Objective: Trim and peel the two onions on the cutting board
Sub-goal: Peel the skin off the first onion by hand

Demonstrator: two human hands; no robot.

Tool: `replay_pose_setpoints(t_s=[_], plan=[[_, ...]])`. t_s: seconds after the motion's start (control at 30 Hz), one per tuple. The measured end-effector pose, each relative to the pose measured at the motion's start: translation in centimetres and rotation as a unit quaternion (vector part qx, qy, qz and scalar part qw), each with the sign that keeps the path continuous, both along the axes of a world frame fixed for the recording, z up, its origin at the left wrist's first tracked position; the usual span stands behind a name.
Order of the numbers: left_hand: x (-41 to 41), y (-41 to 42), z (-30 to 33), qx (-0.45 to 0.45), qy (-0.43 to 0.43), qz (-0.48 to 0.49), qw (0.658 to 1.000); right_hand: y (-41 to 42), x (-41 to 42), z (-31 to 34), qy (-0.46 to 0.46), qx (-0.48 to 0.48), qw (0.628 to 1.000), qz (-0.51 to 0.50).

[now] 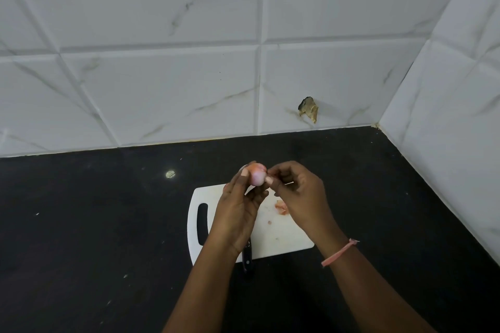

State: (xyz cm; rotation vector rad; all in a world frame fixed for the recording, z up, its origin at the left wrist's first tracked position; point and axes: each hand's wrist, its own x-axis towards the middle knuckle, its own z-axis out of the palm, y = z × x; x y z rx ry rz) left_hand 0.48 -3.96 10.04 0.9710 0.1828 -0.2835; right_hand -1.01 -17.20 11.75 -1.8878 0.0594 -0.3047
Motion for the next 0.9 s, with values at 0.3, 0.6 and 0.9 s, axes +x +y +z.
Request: replay_pose_setpoints(t_s=[0.3, 0.6, 0.9], plan=[[-0.4, 0.7, -0.1, 0.028, -0.06, -0.025, 0.997, -2.5, 1.0, -2.0, -0.038, -0.173, 0.979, -0.104], [-0.3, 1.1, -0.2, 0.119, -0.123, -0.045, 0.984, -1.3, 0.1, 0.2, -0.117, -0.137, 0.982, -0.061], [0.0, 1.0, -0.3, 0.128, -0.118, -0.029, 0.984, -0.9, 0.1, 0.3, -0.113, -0.084, 0.989, 0.037]])
